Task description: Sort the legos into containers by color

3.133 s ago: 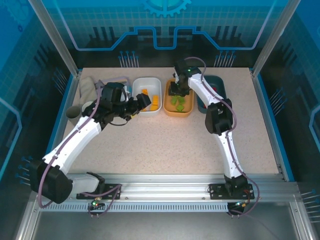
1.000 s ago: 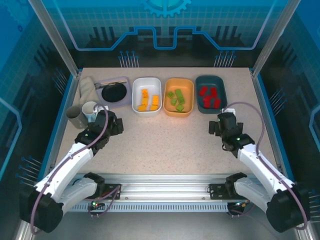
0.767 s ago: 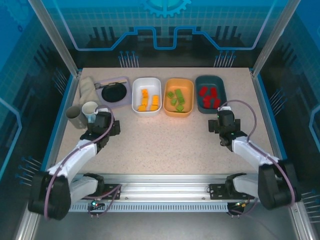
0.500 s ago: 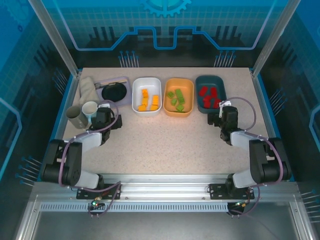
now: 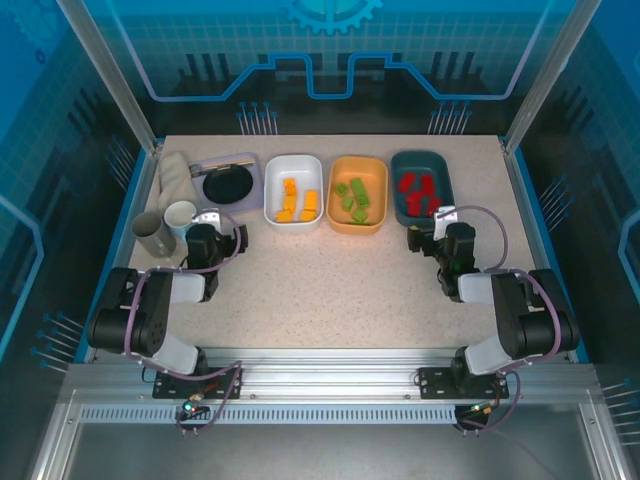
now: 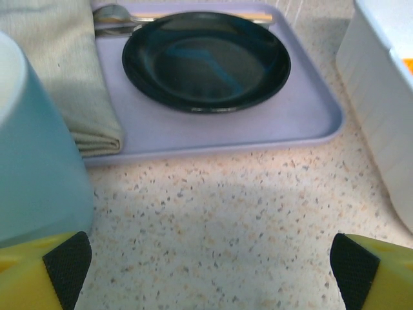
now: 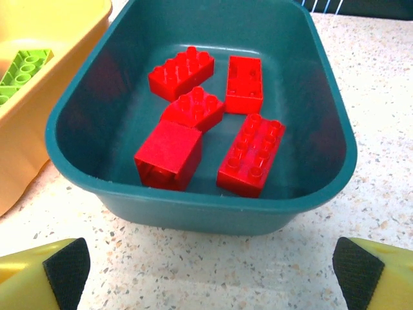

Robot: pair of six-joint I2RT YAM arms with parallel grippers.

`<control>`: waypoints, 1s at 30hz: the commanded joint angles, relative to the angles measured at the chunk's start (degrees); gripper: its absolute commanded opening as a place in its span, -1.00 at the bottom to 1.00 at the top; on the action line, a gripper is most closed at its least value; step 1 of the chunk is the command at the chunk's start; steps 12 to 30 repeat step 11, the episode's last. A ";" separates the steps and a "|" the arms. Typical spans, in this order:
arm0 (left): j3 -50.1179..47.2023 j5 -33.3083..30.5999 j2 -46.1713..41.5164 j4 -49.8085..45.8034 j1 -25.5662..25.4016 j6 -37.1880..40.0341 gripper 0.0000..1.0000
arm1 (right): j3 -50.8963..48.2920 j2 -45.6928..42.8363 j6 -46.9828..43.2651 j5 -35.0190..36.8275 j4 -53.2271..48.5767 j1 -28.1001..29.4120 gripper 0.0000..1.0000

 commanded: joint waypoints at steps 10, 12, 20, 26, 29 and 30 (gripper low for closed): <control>0.37 1.46 -0.18 3.79 0.44 0.65 0.98 | 1.23 0.38 -0.88 0.11 2.38 0.28 1.00; 0.49 1.86 -0.14 3.54 0.44 0.79 0.98 | 1.19 0.38 -1.00 0.13 2.46 0.35 1.00; 0.49 1.86 -0.14 3.54 0.44 0.79 0.98 | 1.19 0.38 -1.00 0.13 2.46 0.35 1.00; 0.49 1.86 -0.14 3.54 0.44 0.79 0.98 | 1.19 0.38 -1.00 0.13 2.46 0.35 1.00; 0.49 1.86 -0.14 3.54 0.44 0.79 0.98 | 1.19 0.38 -1.00 0.13 2.46 0.35 1.00; 0.49 1.86 -0.14 3.54 0.44 0.79 0.98 | 1.19 0.38 -1.00 0.13 2.46 0.35 1.00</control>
